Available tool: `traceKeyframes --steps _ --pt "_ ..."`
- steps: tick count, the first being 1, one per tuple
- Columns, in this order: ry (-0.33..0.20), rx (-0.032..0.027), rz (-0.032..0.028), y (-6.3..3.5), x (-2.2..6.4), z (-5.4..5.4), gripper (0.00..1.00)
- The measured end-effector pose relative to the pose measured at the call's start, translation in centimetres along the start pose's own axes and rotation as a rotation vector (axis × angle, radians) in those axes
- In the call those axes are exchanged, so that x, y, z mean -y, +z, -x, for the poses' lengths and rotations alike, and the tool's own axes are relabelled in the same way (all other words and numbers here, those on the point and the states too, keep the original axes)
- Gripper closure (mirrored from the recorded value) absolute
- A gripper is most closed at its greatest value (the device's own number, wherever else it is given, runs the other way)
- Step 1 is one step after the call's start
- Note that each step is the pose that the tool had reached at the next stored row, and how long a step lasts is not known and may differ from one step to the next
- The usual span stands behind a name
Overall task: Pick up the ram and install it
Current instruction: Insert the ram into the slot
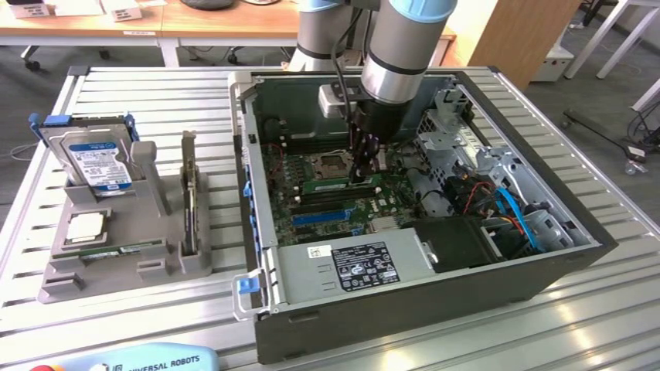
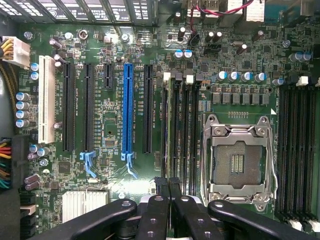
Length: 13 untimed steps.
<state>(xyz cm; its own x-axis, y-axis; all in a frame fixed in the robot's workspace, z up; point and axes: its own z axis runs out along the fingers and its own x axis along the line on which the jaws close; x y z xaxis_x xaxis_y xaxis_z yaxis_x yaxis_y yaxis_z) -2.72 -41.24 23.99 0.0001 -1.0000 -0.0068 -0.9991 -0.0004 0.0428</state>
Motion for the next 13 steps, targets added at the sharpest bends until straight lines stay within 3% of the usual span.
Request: traceKeyframes --steps 5,13 --pt "0.000 0.0087 -0.0005 0.00 0.00 0.00 0.88" --pt "0.000 0.0088 -0.0004 0.00 0.00 -0.09 0.88"
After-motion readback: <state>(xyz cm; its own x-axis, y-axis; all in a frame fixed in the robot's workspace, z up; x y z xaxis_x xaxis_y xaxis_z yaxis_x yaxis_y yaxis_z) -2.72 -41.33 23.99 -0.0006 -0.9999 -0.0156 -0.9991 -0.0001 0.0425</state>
